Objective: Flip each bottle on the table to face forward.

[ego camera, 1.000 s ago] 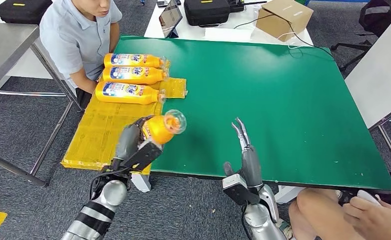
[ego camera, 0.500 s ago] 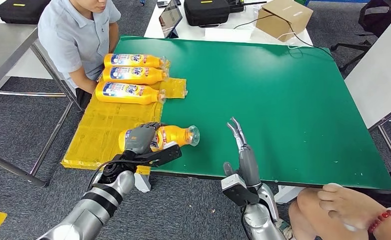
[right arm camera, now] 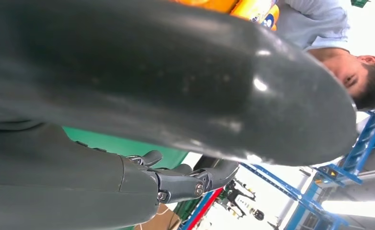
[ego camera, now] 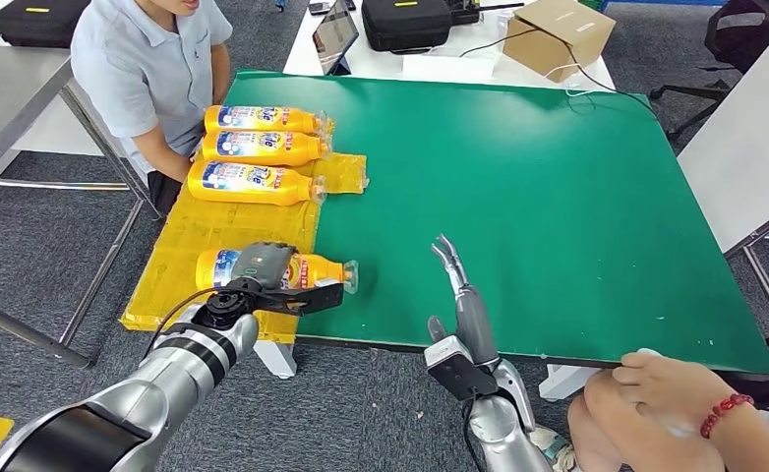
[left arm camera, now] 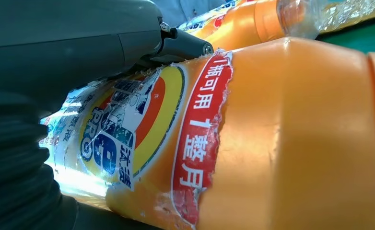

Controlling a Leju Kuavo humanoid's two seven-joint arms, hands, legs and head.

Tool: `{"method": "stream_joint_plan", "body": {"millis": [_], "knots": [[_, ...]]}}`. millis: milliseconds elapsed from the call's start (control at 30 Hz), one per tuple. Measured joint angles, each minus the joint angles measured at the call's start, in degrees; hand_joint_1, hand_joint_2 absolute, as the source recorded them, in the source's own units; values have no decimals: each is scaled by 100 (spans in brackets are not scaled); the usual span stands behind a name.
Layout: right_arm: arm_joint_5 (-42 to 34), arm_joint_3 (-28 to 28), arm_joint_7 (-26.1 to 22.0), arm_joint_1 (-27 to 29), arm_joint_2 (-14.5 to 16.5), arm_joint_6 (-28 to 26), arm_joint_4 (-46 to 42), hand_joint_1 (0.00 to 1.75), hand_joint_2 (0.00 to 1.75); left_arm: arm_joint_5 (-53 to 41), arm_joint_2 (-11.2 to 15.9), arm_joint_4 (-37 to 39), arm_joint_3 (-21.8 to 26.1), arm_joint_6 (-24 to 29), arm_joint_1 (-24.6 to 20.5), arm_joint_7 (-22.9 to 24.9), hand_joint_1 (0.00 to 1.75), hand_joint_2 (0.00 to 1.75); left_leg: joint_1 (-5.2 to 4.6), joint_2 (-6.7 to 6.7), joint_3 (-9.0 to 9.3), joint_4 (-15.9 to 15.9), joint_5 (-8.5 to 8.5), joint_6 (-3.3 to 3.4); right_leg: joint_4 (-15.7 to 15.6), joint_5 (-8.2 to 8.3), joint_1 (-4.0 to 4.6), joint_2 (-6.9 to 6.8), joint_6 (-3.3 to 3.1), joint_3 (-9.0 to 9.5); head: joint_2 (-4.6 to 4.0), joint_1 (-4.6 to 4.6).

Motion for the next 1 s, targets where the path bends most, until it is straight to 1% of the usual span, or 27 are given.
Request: {"method": "stream_joint_plan", "body": {"millis": [67, 100, 133, 167, 200, 233, 267, 300, 367, 400, 467, 567, 600, 633, 733, 833, 900, 967, 1000], "knots": [[0, 1, -1, 0, 9, 1, 34, 0, 0, 2, -7, 78, -3, -12, -46, 2, 164, 175, 0, 0, 0, 0, 0, 0, 0, 0, 0, 0, 0, 0, 0, 0], [0, 1, -2, -1, 10, 1, 49, 0, 0, 2, -10, 109, -3, -15, -62, 4, 153, 175, -1, 0, 1, 0, 0, 0, 0, 0, 0, 0, 0, 1, 0, 0], [0, 1, -2, -1, 11, 1, 64, 0, 0, 4, -14, 137, -4, -26, -78, 8, 134, 175, -1, 0, 1, 0, 1, 0, -1, 0, 0, 0, 0, 2, 0, 0], [-1, 1, -2, -3, 11, 1, 79, 0, 0, 10, -19, 166, -4, -43, -97, 11, 106, 175, -1, 0, 2, 0, 1, 0, -1, 0, 0, 0, 0, 3, 0, 0], [-3, 1, -2, -5, 11, 1, 93, 0, 0, 33, -25, 192, -3, -72, -116, 13, 71, 175, -1, 0, 3, 0, 1, 0, 0, 0, 0, 0, 0, 4, 0, 0], [-5, 0, -2, -7, 12, 0, 108, 0, 0, 70, -31, 217, 2, -101, -132, 4, 40, 175, -1, 0, 4, 0, 1, 0, 0, 0, 0, 0, 0, 5, 0, 0], [-9, -1, -2, -8, 11, -2, 125, 0, 0, 127, -37, 237, 16, -123, -143, -29, 16, 175, -1, 0, 6, 0, 1, 0, 0, 0, 1, 0, 0, 7, 0, 0], [-14, -2, -2, -9, 11, -4, 143, 0, 0, 213, -42, 250, 45, -138, -148, -96, 4, 175, -1, 0, 7, 0, 1, 0, 0, 0, 1, 0, 0, 7, 0, 0], [-25, -4, -3, -10, 9, -14, 185, 0, 0, 507, -55, 260, 163, -170, -149, -364, 0, 175, -1, 0, 7, 0, 1, 0, 0, 0, 1, 0, 0, 7, 0, -1], [-36, -6, -8, -11, 8, -24, 211, 0, 0, 733, -64, 260, 255, -206, -147, -588, 0, 175, -1, -1, 7, 0, 2, 0, 0, 0, 1, -1, 0, 7, 0, -1], [-77, -8, -42, -14, 7, -49, 276, 0, 0, 1369, -95, 238, 505, -371, -137, -1255, 0, 175, 0, -5, 7, 0, 2, 0, 0, 0, 1, -4, 0, 9, 0, -1], [-178, -8, -170, -35, 2, -98, 424, 0, 0, 2659, -145, 5, 985, -978, -14, -2448, 0, 175, 0, -5, 7, 0, 2, 1, 0, -1, -1, -5, -1, 11, 0, 0], [-214, -8, -214, -44, -1, -115, 480, 0, 0, 3084, -152, -149, 1118, -1214, 71, -2725, 0, 175, -1, -3, 6, 0, 2, 1, 0, -1, -1, -4, -1, 10, 0, 1], [-250, -8, -254, -53, -6, -132, 533, 0, 0, 3488, -152, -350, 1215, -1413, 183, -2904, 0, 175, -1, -1, 6, 0, 1, 1, 0, -1, -2, -3, 0, 8, 0, 1], [-329, -8, -337, -66, -29, -173, 672, 0, 0, 4605, -92, -1142, 1331, -1748, 583, -3090, 0, 175, -2, 0, 1, 0, 1, 2, 0, 0, -2, -3, 0, 3, 0, 1], [-376, -8, -375, -65, -58, -216, 755, 0, 0, 5389, 28, -1996, 1332, -1804, 957, -3156, 0, 175, -2, -3, -2, 0, 1, 1, -1, -1, 0, -4, -1, 0, 0, 1], [-407, -8, -387, -60, -82, -254, 780, 0, 0, 5720, 105, -2542, 1329, -1720, 1189, -3226, 0, 175, -1, -1, -3, 0, 0, 1, -1, -1, 1, -3, -1, -2, 0, 0], [-421, -8, -397, -42, -107, -310, 787, 0, 0, 5933, 148, -3062, 1329, -1457, 1416, -3324, 0, 175, -1, -1, -3, 0, 0, 0, -1, -2, 1, -3, -1, -3, 0, 0], [-423, -8, -400, -35, -113, -329, 788, 0, 0, 5985, 155, -3199, 1330, -1367, 1475, -3356, 0, 175, -1, -1, -3, 0, 0, 0, -1, -2, 1, -3, -2, -4, 0, 0]]}}
